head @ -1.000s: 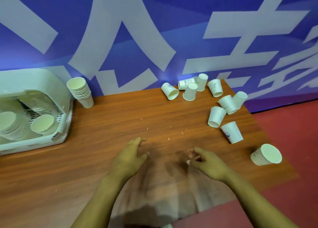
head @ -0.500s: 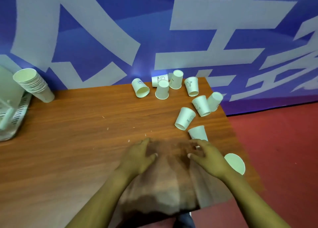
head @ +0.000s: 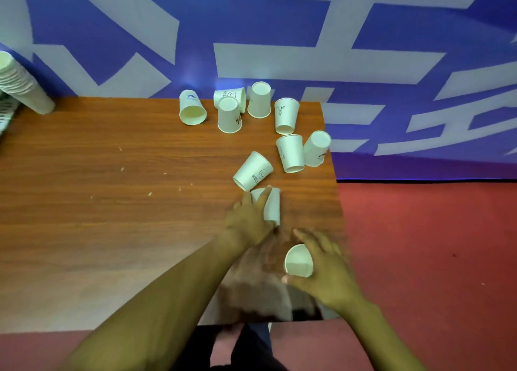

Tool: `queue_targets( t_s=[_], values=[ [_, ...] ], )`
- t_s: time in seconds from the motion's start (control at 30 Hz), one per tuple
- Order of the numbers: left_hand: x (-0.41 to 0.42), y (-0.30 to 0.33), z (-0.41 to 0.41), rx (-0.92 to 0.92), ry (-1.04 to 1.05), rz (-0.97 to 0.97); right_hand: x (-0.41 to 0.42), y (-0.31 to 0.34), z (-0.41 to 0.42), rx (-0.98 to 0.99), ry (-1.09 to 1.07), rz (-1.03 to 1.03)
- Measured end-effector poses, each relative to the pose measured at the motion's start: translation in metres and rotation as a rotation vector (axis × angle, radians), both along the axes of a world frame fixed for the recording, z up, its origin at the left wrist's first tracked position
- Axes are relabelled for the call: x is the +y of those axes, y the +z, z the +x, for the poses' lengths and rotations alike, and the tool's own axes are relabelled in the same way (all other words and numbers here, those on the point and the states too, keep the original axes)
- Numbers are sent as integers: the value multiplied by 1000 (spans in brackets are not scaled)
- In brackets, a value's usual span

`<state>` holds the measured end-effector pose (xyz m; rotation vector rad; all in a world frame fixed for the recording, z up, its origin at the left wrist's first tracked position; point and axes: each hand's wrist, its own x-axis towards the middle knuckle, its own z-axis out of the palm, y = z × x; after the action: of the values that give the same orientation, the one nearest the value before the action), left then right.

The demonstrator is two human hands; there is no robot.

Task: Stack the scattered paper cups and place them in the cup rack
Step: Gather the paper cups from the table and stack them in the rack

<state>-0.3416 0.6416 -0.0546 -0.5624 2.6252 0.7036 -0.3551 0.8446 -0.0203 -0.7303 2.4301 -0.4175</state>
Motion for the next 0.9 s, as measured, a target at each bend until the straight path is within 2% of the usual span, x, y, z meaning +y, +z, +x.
queue_targets(
  t_s=[0.13,0.4,0.57,0.73,0.9],
  values=[
    [11,-1,-11,-73,-13,-119,6,-7,-1,-29,-5,-5],
    [25,-6,-10,-55,0,-262,10,-11,-1,-96,-17,-35],
    [10,-4,7,-55,6,-187,4,-11,-3,-139,-44,-57],
    [-28,32,28,87,106,-90,-27,0,-11,-111,-80,-113],
    [-73,69,56,205,193,-14,-78,25,-5,-38,0,-136]
  ],
)
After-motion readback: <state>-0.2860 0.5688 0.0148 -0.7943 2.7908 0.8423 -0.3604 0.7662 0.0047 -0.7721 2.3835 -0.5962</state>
